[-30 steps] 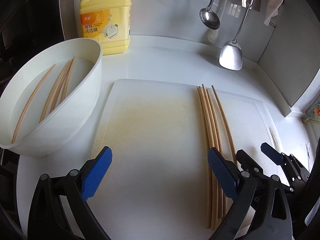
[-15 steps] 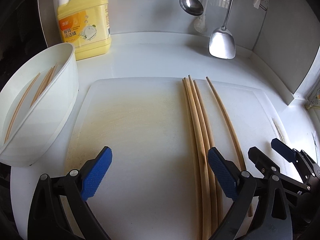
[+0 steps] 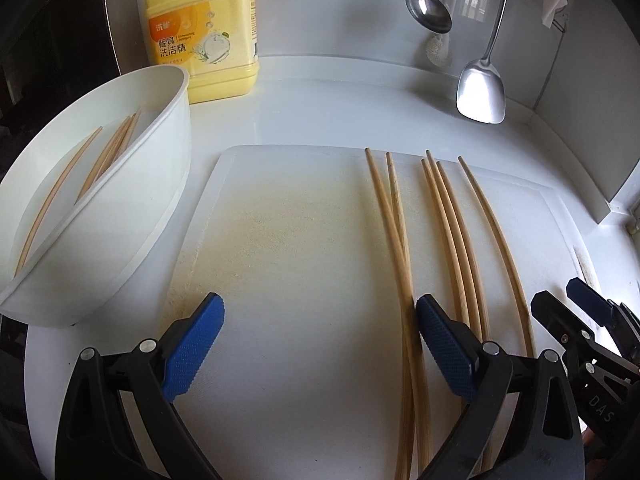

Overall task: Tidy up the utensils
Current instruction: 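Spread the chopstick row apart with both open tools to separate single chopsticks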

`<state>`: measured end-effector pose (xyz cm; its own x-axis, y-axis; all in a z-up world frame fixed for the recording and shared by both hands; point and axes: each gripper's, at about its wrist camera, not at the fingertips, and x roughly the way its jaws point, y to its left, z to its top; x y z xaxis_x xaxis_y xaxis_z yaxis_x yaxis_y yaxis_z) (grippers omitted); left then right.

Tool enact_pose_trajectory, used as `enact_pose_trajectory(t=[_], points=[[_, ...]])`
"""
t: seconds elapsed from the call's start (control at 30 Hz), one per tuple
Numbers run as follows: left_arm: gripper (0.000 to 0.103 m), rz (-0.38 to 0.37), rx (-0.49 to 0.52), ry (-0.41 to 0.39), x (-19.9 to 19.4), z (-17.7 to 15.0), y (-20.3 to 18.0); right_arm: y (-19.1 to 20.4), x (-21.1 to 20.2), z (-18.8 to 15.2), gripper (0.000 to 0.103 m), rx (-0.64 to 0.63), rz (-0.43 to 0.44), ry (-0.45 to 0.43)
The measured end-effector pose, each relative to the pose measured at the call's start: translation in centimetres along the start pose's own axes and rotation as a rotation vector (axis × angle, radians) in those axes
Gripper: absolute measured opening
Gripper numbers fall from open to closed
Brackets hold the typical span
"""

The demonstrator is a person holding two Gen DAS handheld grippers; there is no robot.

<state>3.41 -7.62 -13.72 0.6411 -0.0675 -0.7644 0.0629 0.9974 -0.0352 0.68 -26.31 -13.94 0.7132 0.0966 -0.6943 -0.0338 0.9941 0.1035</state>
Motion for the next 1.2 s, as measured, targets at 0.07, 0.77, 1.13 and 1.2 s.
enact_pose_trajectory(t=[0.07,0.77,1.13,1.2], points=[[0.095,0.007,0.000,-0.001,0.1,0.1,0.0,0.5,0.2,0.2,0.064,-0.015,-0.003,0.001],[0.095,0.045,-0.091,-0.056,-0.5,0.5,3.6,1.3,0.9,0.6,0.064,-0.032,-0.029,-0.002],[0.095,0.064,-0.054,-0.006,1.2,1.6,2.9,1.6,1.4,1.0,0.064,-0.035,-0.065,0.009],[0.095,0.065,-0.052,-0.003,1.2,1.6,2.9,1.6,1.5,1.0,0.064,-0.030,-0.072,0.014]])
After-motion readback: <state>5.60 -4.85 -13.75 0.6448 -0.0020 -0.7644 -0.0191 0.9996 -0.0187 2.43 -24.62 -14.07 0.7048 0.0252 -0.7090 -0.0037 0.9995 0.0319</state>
